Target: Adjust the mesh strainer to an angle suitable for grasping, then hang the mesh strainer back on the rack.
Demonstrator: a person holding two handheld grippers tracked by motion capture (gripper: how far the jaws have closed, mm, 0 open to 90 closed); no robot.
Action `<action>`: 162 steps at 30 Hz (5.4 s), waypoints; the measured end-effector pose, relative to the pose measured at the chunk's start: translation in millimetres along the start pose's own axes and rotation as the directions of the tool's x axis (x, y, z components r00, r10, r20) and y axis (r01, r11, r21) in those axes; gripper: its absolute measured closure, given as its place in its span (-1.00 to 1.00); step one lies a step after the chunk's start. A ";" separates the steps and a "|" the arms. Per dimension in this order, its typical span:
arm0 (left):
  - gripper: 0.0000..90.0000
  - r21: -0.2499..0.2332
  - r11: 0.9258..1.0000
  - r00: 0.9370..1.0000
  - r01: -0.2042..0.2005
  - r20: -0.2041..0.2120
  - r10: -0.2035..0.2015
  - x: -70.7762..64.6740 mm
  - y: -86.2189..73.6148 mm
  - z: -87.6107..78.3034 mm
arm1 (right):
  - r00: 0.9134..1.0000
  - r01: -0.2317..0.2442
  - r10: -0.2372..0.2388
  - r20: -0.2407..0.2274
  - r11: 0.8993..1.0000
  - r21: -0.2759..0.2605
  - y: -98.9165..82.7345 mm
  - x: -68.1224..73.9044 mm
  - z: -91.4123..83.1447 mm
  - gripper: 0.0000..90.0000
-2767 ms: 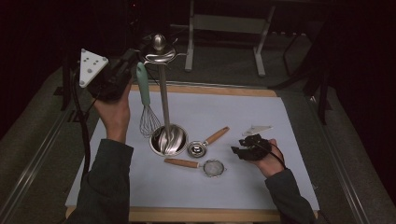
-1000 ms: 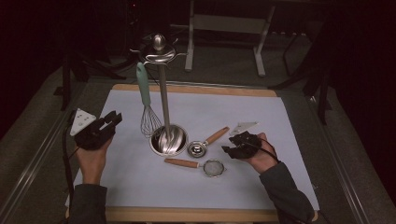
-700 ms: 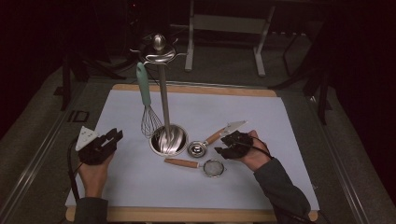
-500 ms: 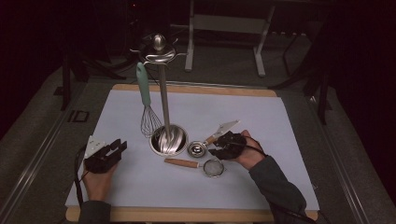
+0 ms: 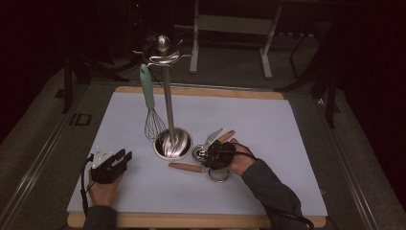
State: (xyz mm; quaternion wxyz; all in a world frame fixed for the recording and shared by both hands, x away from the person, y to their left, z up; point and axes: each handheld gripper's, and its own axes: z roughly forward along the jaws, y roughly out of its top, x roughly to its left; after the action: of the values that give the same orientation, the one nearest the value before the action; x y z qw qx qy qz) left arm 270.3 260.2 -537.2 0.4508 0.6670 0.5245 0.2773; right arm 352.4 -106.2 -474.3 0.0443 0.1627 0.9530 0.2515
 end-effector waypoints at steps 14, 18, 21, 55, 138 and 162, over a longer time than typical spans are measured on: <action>0.46 0.006 0.999 1.000 -0.031 -0.002 0.031 -3.4 -1.1 0.6 | 0.993 -0.047 0.050 -0.104 0.999 0.023 7.4 -4.3 16.4 0.75; 0.46 0.007 0.999 0.999 -0.035 -0.002 0.035 -3.6 -1.1 0.5 | 0.990 -0.053 0.057 -0.131 0.998 0.038 8.9 -1.9 16.9 0.71; 0.46 0.007 0.999 0.999 -0.038 -0.003 0.038 -3.8 -1.1 0.3 | 0.987 -0.050 0.058 -0.151 0.997 0.054 12.7 -1.0 19.3 0.67; 0.46 -0.001 0.999 0.999 -0.040 -0.006 0.040 -4.4 -1.6 -1.1 | 0.984 0.049 0.000 -0.179 0.962 0.270 29.5 14.5 42.9 0.57; 0.44 -0.011 0.998 0.998 -0.061 -0.017 0.060 -7.6 -2.7 -1.6 | 0.999 -0.007 0.022 0.038 0.938 -0.347 39.6 20.4 -94.7 0.57; 0.43 -0.010 0.998 0.998 -0.062 -0.018 0.062 -7.7 -2.6 -1.5 | 0.998 -0.005 0.030 0.054 0.911 -0.413 45.4 15.6 -107.1 0.57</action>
State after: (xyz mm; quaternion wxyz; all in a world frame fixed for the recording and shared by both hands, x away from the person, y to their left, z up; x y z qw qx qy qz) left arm 265.5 253.6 -538.1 0.4408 0.6782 0.5059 0.2996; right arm 333.0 -113.5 -358.8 0.1035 0.1656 0.8754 0.4423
